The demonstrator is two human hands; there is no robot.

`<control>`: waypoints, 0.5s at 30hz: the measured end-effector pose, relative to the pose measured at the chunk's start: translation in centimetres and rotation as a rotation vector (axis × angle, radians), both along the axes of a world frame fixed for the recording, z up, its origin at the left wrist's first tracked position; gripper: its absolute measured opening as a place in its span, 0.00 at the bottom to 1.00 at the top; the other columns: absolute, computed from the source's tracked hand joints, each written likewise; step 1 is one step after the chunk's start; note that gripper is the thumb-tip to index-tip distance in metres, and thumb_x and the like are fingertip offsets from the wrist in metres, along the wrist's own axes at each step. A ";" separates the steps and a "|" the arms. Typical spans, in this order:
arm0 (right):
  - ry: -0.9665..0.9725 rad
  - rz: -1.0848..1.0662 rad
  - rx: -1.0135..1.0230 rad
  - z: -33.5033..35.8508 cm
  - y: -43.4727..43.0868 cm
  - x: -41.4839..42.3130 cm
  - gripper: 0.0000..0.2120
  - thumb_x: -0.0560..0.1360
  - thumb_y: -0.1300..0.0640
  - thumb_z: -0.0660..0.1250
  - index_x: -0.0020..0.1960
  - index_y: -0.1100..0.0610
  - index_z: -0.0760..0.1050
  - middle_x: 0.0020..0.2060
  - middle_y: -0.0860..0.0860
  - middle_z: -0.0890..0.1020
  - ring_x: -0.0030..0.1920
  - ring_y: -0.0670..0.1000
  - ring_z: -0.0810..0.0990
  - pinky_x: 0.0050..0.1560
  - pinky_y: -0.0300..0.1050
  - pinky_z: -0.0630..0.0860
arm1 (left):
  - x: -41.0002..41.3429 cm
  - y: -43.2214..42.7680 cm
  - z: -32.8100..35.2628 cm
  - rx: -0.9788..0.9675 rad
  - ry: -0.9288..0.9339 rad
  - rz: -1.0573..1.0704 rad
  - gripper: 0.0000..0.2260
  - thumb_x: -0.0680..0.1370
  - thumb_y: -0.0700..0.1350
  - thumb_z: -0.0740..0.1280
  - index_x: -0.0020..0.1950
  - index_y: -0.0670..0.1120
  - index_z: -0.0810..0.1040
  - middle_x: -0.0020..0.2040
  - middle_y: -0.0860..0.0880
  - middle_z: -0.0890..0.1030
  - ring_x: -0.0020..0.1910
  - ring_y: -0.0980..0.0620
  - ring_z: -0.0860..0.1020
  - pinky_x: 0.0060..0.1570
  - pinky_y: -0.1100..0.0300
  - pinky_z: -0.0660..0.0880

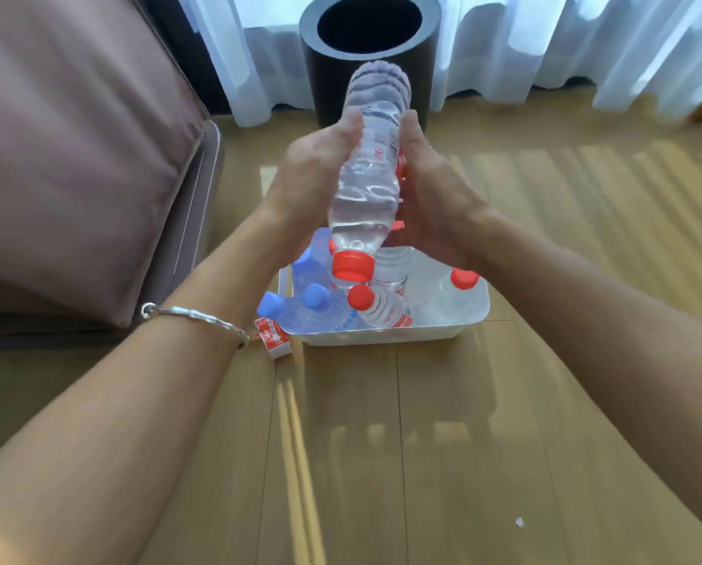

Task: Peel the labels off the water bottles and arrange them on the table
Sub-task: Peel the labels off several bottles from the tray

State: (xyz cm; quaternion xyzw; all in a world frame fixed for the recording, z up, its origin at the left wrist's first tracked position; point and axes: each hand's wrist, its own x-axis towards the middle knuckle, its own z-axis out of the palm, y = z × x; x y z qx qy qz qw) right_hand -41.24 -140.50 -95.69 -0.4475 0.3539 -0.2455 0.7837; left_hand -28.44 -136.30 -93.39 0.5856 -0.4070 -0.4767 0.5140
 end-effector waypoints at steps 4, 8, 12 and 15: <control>-0.339 -0.055 0.224 -0.7 0.1 -0.6 0.35 0.80 0.33 0.42 0.60 0.58 0.74 0.53 0.58 0.80 0.56 0.58 0.79 0.66 0.59 0.72 | -0.9 -0.1 -0.8 -0.029 -0.463 -0.148 0.21 0.84 0.56 0.55 0.36 0.54 0.78 0.32 0.58 0.79 0.34 0.58 0.75 0.43 0.54 0.74; -0.278 -0.076 0.256 -2.2 -0.2 -1.7 0.36 0.78 0.30 0.44 0.59 0.57 0.76 0.55 0.60 0.77 0.54 0.59 0.79 0.60 0.58 0.75 | -0.5 -0.3 -0.7 0.010 -0.797 -0.197 0.20 0.83 0.58 0.57 0.42 0.46 0.78 0.38 0.53 0.79 0.35 0.60 0.76 0.43 0.61 0.72; -0.288 -0.102 0.325 -2.5 0.1 -1.9 0.34 0.78 0.29 0.45 0.53 0.57 0.75 0.45 0.56 0.76 0.46 0.54 0.75 0.45 0.46 0.76 | 0.1 -0.1 0.0 -0.034 -0.839 -0.125 0.14 0.74 0.57 0.72 0.50 0.49 0.75 0.41 0.56 0.79 0.37 0.62 0.77 0.37 0.71 0.71; -0.307 -0.136 0.322 -2.2 0.4 -1.8 0.32 0.80 0.33 0.45 0.53 0.58 0.75 0.39 0.55 0.81 0.38 0.52 0.82 0.39 0.44 0.81 | -0.1 0.2 0.3 -0.002 -0.872 -0.225 0.18 0.70 0.57 0.75 0.48 0.46 0.75 0.42 0.52 0.81 0.40 0.54 0.78 0.42 0.62 0.75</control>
